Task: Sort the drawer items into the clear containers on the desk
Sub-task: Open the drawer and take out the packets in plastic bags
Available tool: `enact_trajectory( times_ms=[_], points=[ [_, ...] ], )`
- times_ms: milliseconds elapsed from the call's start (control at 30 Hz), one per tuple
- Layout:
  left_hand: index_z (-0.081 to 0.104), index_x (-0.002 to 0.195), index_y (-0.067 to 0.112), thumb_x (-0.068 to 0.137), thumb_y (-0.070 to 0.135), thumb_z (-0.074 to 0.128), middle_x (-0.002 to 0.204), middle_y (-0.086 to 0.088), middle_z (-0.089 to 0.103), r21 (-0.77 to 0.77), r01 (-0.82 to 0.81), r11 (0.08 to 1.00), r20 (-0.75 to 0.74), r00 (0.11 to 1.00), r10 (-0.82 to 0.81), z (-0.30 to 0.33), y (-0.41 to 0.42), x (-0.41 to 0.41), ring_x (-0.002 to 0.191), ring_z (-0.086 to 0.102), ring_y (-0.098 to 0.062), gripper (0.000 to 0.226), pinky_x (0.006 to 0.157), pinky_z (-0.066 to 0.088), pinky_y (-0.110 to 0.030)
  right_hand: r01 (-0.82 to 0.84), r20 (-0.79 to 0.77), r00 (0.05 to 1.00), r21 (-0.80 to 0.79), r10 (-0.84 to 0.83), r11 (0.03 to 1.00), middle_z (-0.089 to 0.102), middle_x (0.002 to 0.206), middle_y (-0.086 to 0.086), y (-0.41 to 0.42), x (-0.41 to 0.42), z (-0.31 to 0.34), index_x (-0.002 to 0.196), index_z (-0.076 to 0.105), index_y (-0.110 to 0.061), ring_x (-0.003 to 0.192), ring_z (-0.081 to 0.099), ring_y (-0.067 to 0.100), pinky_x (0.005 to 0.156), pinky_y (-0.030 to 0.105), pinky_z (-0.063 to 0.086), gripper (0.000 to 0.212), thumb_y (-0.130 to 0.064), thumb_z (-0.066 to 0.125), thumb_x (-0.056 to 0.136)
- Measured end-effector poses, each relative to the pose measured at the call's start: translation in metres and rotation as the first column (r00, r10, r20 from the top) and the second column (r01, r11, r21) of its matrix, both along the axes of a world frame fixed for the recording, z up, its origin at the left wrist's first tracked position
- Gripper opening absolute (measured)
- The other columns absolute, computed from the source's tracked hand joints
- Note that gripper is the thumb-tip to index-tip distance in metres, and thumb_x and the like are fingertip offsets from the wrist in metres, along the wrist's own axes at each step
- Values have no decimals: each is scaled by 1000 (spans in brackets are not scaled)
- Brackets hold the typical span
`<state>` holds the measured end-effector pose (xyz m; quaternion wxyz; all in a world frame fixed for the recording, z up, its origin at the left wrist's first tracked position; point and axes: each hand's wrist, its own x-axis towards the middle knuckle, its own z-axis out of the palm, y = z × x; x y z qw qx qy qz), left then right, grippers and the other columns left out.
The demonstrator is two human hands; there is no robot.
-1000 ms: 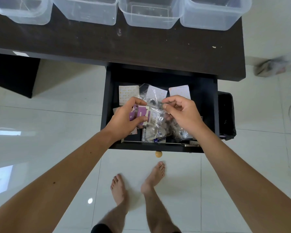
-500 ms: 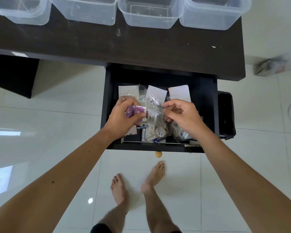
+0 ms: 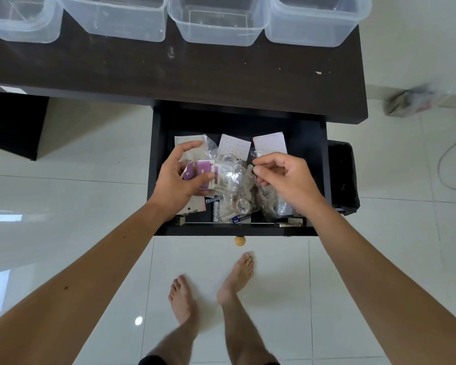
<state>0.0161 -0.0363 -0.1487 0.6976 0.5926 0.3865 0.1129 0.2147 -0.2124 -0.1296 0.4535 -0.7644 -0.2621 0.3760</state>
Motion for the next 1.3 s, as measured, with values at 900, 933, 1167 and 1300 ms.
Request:
enact_trajectory(
  times_ms=[900, 933, 1167, 1300],
  points=[
    [63, 116, 10, 89, 12, 83, 116, -9, 73, 20, -48, 999, -101, 994, 50, -9, 1, 3, 96, 79, -26, 33, 68, 67, -39, -69, 442, 875, -293, 199, 954, 56, 114, -4, 11, 42, -18, 91, 78, -24, 117, 41, 18, 105, 30, 31, 11, -26, 88, 86],
    [63, 116, 11, 89, 13, 83, 116, -8, 73, 27, -51, 998, -106, 993, 53, -9, 2, 3, 96, 79, -25, 33, 69, 67, -39, -78, 441, 876, -270, 195, 960, 60, 114, -6, 10, 41, -13, 90, 77, -24, 117, 45, 17, 104, 29, 33, 10, -25, 87, 88],
    [63, 116, 13, 91, 13, 82, 116, -5, 73, 54, -67, 996, -108, 992, 72, 0, 1, 3, 95, 80, -20, 32, 67, 67, -38, -107, 310, 946, 5, 100, 994, 75, 92, -10, 21, 35, 46, 97, 73, -23, 76, 65, 9, 74, 25, 55, 9, -23, 81, 94],
    [62, 118, 8, 92, 12, 80, 113, -7, 74, 42, -66, 997, -60, 996, 69, 4, 0, 2, 90, 80, -17, 31, 64, 66, -31, -183, 260, 950, 21, 171, 983, 76, 93, -15, 34, 28, 57, 95, 73, -31, 77, 71, 15, 73, 29, 57, 11, -24, 82, 93]
  ],
)
